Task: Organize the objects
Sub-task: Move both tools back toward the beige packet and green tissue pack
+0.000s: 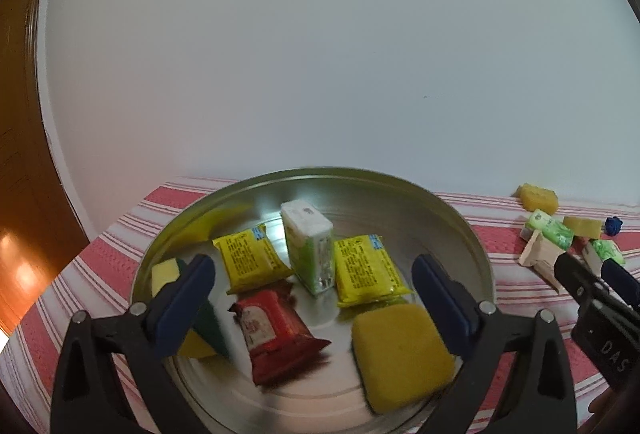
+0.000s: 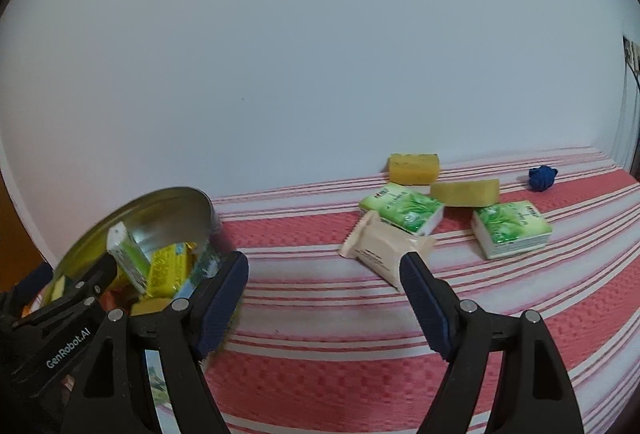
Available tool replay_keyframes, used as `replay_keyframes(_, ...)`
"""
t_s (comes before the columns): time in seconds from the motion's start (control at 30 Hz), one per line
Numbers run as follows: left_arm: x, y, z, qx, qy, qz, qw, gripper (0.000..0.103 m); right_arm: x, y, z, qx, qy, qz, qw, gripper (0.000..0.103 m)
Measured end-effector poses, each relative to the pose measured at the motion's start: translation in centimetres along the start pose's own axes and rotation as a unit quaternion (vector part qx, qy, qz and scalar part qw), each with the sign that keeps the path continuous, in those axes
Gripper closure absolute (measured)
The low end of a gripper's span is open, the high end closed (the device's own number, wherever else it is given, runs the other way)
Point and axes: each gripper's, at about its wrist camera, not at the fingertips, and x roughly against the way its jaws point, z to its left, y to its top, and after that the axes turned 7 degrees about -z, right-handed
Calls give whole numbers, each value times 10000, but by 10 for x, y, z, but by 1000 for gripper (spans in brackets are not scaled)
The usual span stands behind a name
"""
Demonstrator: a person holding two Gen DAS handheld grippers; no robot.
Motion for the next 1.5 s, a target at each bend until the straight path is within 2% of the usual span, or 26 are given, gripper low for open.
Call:
replay_keyframes(0.27, 19, -8, -18, -207, -129, -288, 9993, 3, 8, -3, -19, 202, -88, 100, 9997, 23)
replay_keyframes(0.5, 26, -14, -37, -351, -157, -250, 9989, 3, 14, -1, -52, 45, -245, 174, 9995, 23)
replay_keyframes(0.6, 29, -17, -45, -314, -254, -175, 9990, 3, 16, 0, -68, -24, -346, 201, 9992, 23)
replay_keyframes(0.93, 49, -23, -100, -744, -600, -156, 9953, 3, 22, 2, -120, -266, -714, 286, 9967, 23)
replay_keyframes(1.1, 49, -24, -125, -874, -674, 2, 9939, 3, 17, 4, -146, -348, -885, 417, 9946, 23)
replay_keyframes(1.2, 40, -24, -141, -855, -740, 232, 9933, 3, 9, 6, -156, -410, -925, 511, 9936, 23)
replay_keyframes(1.5, 9, -23, -175, -715, -836, 883, 9900, 3, -37, 14, -163, -368, -690, 1035, 9916, 23)
